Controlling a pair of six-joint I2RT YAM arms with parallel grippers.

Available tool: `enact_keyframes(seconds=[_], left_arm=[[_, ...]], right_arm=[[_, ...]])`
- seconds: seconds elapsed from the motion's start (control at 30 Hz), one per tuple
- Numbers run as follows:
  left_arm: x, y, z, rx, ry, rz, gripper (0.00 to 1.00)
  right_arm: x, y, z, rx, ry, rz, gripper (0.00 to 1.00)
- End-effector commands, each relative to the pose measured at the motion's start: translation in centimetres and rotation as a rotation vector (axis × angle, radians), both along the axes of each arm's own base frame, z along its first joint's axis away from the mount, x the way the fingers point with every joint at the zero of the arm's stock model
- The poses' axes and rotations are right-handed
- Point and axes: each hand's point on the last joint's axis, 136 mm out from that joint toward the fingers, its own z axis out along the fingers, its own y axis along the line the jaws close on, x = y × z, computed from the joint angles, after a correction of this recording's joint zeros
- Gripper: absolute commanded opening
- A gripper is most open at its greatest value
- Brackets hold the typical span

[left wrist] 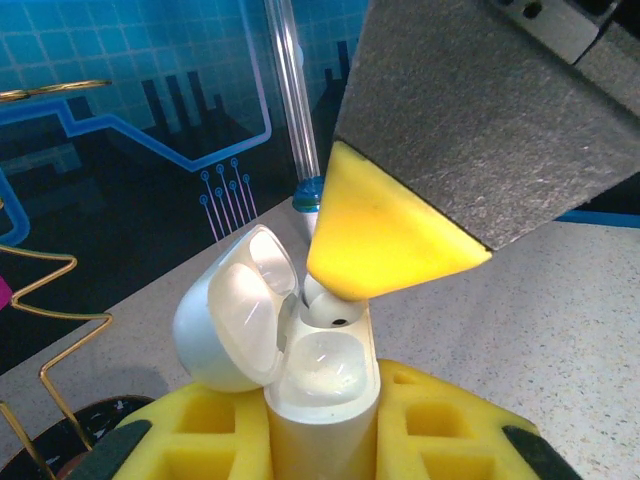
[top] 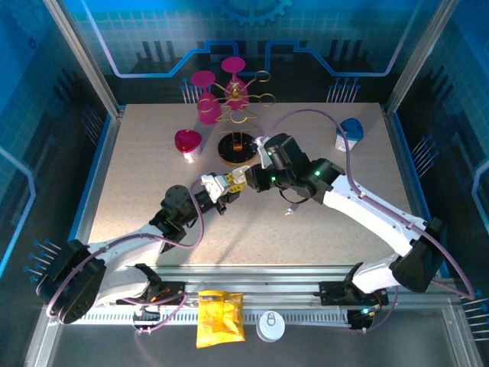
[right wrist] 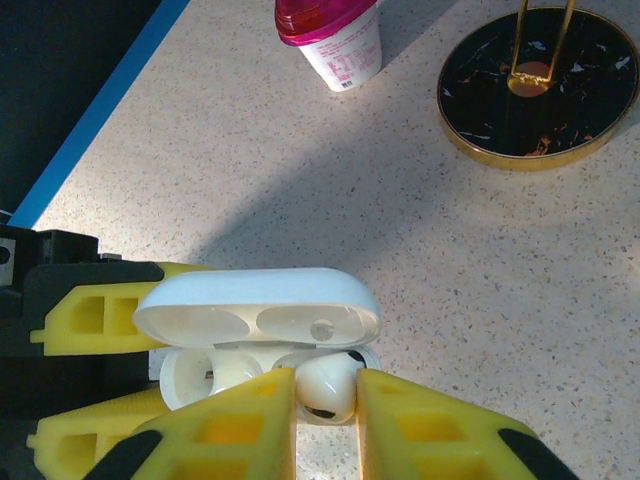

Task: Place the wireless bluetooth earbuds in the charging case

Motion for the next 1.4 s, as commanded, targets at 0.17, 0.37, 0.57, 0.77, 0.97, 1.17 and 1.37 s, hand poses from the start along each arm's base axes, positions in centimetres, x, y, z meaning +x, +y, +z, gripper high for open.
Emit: enact_keyframes(seconds=[0.17, 0.37, 0.57, 0.77, 0.97, 1.17, 1.37], left_arm=[[0.5, 0.4, 2.0, -0.026, -0.067, 0.026, 0.17], [0.6, 0.5, 1.8, -0.028, -0.062, 0.032, 0.17], [0.8, 1.3, 1.7, -0.086, -0.024, 0.022, 0.17], [0.3, 1.5, 2.1, -0.126, -0.007, -0.037, 0.17], [-0.2, 1.7, 2.5, -0.174, 0.028, -0.103, 0.17], [-1.0, 1.6, 3.1, -0.216, 0.063, -0.218, 0.17], [-1.1, 1.5, 3.6, -0.213, 0.054, -0.232, 0.17]], right_arm=[[0.5, -1.7, 1.3, -0.015, -0.025, -0.035, 0.13], [0.5, -1.6, 2.4, 0.003, -0.066, -0.012, 0.14], [-0.2, -2.0, 4.4, 0.083, -0.148, 0.026, 0.38], [-0.5, -4.3, 4.3, 0.134, -0.143, -0.01, 0.45], [-0.5, -7.4, 2.8, 0.165, -0.093, -0.086, 0.47], [-0.2, -13.7, -3.8, 0.072, 0.081, -0.286, 0.5], [-1.4, -16.0, -11.5, -0.076, 0.258, -0.347, 0.5]])
